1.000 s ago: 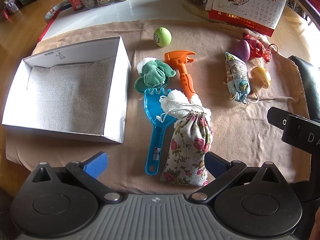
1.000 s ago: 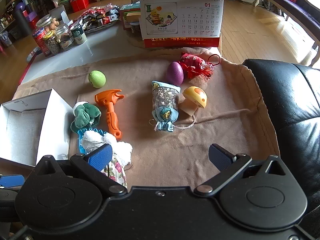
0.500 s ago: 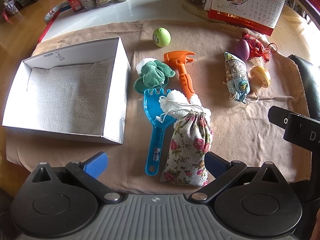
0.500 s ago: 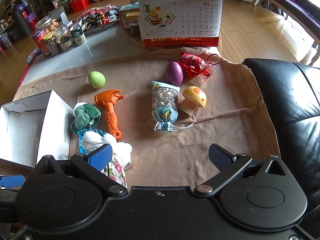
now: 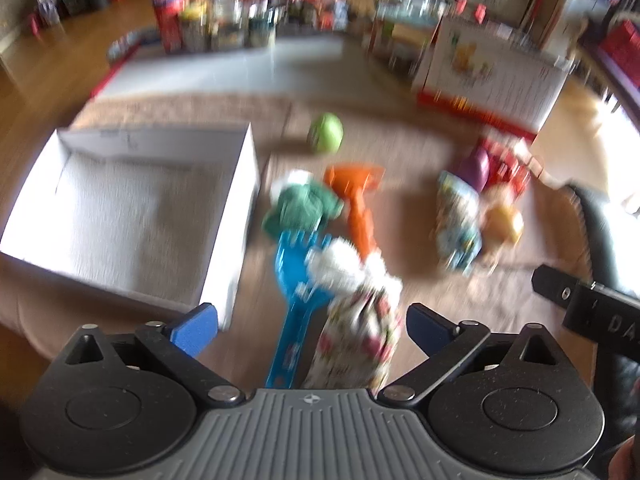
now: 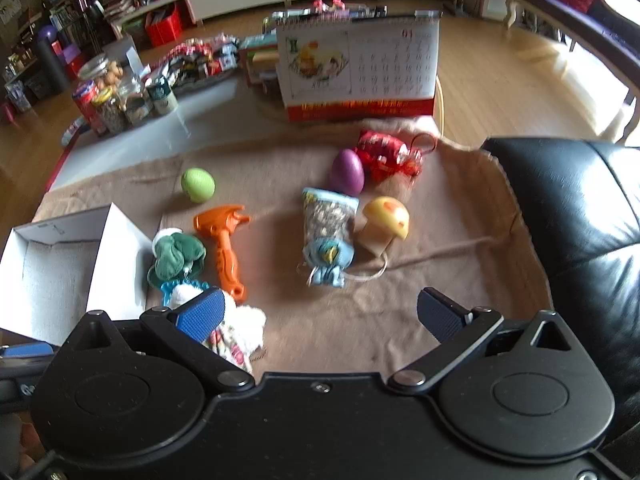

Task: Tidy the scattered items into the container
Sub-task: 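Grasp the yellow mushroom toy with the right gripper while the left approaches the floral sack, then grasp the floral drawstring sack with the left gripper and lift it, then carry the sack with the left gripper and mushroom with the right into the white box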

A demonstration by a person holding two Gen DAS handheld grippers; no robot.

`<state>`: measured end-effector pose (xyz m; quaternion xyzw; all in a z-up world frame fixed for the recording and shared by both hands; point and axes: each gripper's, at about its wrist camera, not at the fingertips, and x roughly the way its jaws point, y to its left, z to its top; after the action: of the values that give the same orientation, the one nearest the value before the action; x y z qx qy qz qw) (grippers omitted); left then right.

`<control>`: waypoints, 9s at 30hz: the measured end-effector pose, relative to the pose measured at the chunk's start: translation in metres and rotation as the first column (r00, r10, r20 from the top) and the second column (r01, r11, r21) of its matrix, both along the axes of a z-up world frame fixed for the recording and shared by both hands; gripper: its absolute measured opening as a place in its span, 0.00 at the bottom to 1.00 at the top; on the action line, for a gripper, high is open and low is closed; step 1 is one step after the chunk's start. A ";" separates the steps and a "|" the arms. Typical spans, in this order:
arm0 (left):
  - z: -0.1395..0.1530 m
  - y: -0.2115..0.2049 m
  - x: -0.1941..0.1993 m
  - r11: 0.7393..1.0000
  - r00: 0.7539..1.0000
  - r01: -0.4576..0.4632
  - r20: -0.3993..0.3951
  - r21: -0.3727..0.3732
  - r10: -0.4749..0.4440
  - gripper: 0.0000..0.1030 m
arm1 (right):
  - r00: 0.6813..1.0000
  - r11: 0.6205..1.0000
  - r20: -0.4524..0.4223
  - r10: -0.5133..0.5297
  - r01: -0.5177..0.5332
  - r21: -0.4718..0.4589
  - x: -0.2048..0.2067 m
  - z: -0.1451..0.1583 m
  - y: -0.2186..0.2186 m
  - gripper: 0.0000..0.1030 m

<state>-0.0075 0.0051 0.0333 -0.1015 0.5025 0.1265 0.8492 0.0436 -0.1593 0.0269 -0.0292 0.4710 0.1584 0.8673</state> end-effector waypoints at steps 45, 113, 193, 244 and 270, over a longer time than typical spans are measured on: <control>-0.097 -0.008 0.064 0.991 0.993 0.120 -0.014 -0.066 -0.121 0.99 | 0.972 0.980 -0.198 -0.123 0.150 0.127 0.124 -0.160 -0.047 0.48; -0.089 -0.036 -0.004 0.960 0.995 0.097 0.044 -0.263 -0.089 0.05 | 0.957 0.972 -0.276 -0.090 0.145 0.183 0.036 -0.160 -0.085 0.41; 0.029 -0.002 -0.013 0.986 0.997 0.063 0.027 0.152 -0.068 0.42 | 0.995 0.957 -0.101 0.014 0.016 0.289 0.019 -0.057 -0.039 0.40; -0.012 0.223 -0.078 0.935 0.942 -0.151 -0.240 0.321 0.235 0.43 | 0.892 0.868 -0.118 0.437 -0.384 0.315 -0.026 -0.024 0.252 0.40; -0.104 0.267 -0.064 0.963 0.893 -0.151 -0.387 0.225 0.231 0.48 | 0.878 0.910 -0.270 0.396 -0.335 0.244 -0.019 -0.077 0.304 0.41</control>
<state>-0.0711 0.2724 -0.0705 -0.0407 0.6426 0.2751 0.7139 0.0246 0.1446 -0.0500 -0.0095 0.5712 0.3665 0.7343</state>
